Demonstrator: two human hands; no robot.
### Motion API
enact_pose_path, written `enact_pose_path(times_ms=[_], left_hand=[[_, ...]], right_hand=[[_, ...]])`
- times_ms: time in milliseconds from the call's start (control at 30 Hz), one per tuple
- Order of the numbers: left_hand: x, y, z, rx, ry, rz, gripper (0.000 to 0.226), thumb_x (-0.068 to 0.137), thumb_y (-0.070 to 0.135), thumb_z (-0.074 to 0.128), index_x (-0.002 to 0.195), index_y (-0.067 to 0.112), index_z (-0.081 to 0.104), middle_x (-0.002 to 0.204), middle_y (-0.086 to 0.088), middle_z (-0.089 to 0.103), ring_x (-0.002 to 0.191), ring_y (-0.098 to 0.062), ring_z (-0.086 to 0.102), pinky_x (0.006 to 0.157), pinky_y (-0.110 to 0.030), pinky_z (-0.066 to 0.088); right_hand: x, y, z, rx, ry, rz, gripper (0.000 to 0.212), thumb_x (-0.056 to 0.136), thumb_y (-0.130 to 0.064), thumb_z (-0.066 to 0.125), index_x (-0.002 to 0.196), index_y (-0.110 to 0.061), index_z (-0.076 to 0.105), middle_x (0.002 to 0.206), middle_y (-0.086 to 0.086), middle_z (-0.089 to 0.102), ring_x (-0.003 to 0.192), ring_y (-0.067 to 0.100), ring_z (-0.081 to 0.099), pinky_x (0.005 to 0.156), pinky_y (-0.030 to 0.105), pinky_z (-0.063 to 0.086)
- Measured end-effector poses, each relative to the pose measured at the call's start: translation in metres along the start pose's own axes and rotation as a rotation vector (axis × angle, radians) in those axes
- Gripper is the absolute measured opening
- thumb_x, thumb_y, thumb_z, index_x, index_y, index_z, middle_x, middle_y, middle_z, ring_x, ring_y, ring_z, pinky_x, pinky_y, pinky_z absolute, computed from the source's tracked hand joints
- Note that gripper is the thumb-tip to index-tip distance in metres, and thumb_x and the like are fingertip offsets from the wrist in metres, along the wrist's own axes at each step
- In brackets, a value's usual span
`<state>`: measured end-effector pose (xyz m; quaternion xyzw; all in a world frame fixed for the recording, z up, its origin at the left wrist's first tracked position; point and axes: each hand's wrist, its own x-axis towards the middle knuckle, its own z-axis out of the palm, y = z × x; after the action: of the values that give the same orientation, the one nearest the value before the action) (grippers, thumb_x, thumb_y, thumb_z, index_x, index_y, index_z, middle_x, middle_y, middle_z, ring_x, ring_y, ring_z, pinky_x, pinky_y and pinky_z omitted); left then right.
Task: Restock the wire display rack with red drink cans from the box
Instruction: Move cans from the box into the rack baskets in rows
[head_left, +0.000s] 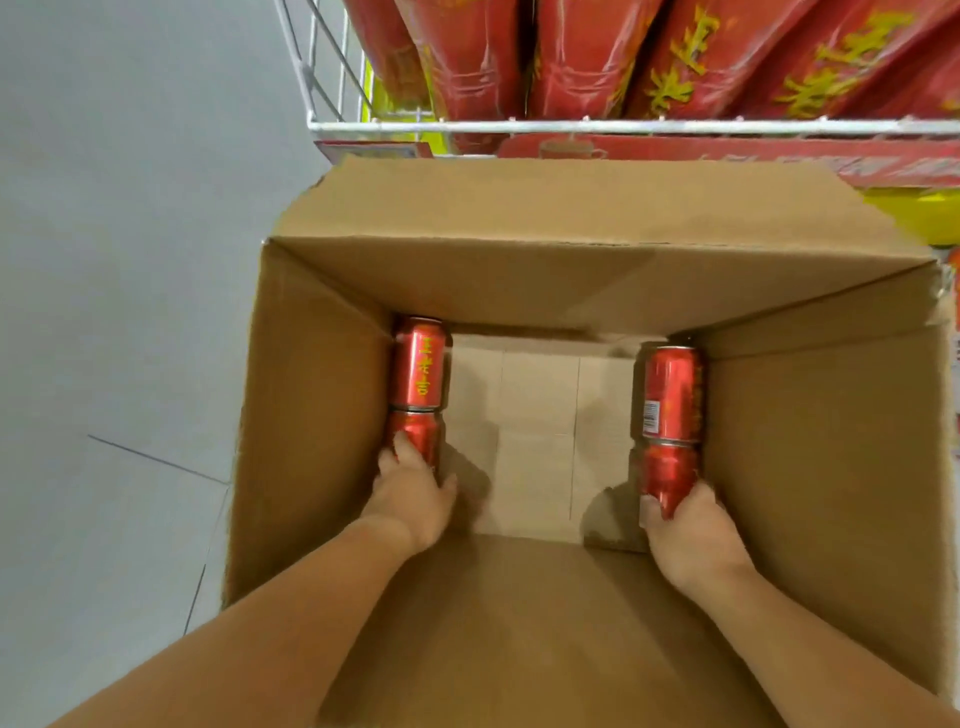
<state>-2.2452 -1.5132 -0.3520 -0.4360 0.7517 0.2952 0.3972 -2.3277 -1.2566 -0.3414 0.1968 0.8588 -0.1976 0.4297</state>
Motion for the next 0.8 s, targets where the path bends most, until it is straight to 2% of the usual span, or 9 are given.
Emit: enact_pose_path(times_ms=[67, 133, 300, 400, 633, 733, 800], left_hand=[[0.007, 0.0, 0.005, 0.038, 0.111, -0.026, 0.074, 0.1, 0.029, 0.059, 0.155, 0.009, 0.014, 0.144, -0.017, 0.033, 0.125, -0.035, 0.052, 0.108, -0.046, 0.046], [0.01, 0.0, 0.006, 0.055, 0.168, -0.035, 0.065, 0.098, 0.025, 0.063, 0.15, 0.008, 0.026, 0.138, -0.017, 0.037, 0.12, -0.035, 0.055, 0.106, -0.045, 0.046], [0.017, 0.001, 0.008, 0.027, 0.131, -0.037, 0.053, 0.095, 0.029, 0.068, 0.138, 0.01, 0.044, 0.136, -0.011, 0.049, 0.121, -0.028, 0.059, 0.104, -0.039, 0.048], [0.021, 0.005, 0.012, -0.076, 0.075, -0.062, 0.059, 0.091, 0.035, 0.073, 0.138, 0.011, 0.047, 0.134, -0.01, 0.053, 0.124, -0.029, 0.058, 0.103, -0.04, 0.049], [0.036, 0.002, 0.014, -0.264, -0.067, -0.036, 0.071, 0.083, 0.031, 0.083, 0.143, 0.021, 0.046, 0.135, -0.003, 0.059, 0.127, -0.027, 0.056, 0.11, -0.047, 0.046], [0.041, -0.001, 0.008, -0.351, -0.152, -0.031, 0.074, 0.079, 0.03, 0.086, 0.142, 0.022, 0.048, 0.13, -0.001, 0.062, 0.123, -0.025, 0.059, 0.11, -0.05, 0.047], [0.04, -0.002, 0.005, -0.403, -0.207, -0.028, 0.072, 0.078, 0.029, 0.087, 0.141, 0.021, 0.051, 0.126, 0.0, 0.065, 0.117, -0.021, 0.062, 0.109, -0.046, 0.048]], right_hand=[[0.006, 0.001, 0.006, 0.011, 0.076, 0.012, 0.045, 0.097, -0.023, 0.059, 0.134, -0.005, 0.041, 0.13, 0.019, 0.052, 0.117, 0.037, 0.056, 0.099, 0.043, 0.045], [0.009, 0.0, 0.009, -0.007, 0.093, 0.016, 0.045, 0.096, -0.021, 0.061, 0.134, -0.004, 0.042, 0.132, 0.018, 0.051, 0.119, 0.035, 0.055, 0.1, 0.042, 0.045], [0.017, -0.006, 0.018, 0.02, -0.006, 0.076, 0.051, 0.093, -0.032, 0.066, 0.133, -0.006, 0.047, 0.132, 0.015, 0.056, 0.124, 0.033, 0.054, 0.102, 0.041, 0.044], [0.021, -0.009, 0.023, 0.093, -0.056, 0.082, 0.058, 0.092, -0.033, 0.068, 0.139, -0.01, 0.044, 0.135, 0.011, 0.057, 0.127, 0.032, 0.054, 0.105, 0.043, 0.044], [0.032, -0.006, 0.024, 0.273, -0.146, 0.104, 0.062, 0.091, -0.022, 0.071, 0.145, -0.017, 0.04, 0.137, 0.007, 0.055, 0.13, 0.03, 0.05, 0.109, 0.045, 0.038], [0.035, -0.006, 0.025, 0.335, -0.168, 0.102, 0.063, 0.089, -0.019, 0.073, 0.144, -0.019, 0.041, 0.135, 0.006, 0.056, 0.127, 0.029, 0.052, 0.11, 0.046, 0.04], [0.035, -0.007, 0.025, 0.357, -0.197, 0.084, 0.063, 0.088, -0.019, 0.074, 0.143, -0.02, 0.043, 0.133, 0.005, 0.057, 0.125, 0.028, 0.054, 0.11, 0.048, 0.041]])
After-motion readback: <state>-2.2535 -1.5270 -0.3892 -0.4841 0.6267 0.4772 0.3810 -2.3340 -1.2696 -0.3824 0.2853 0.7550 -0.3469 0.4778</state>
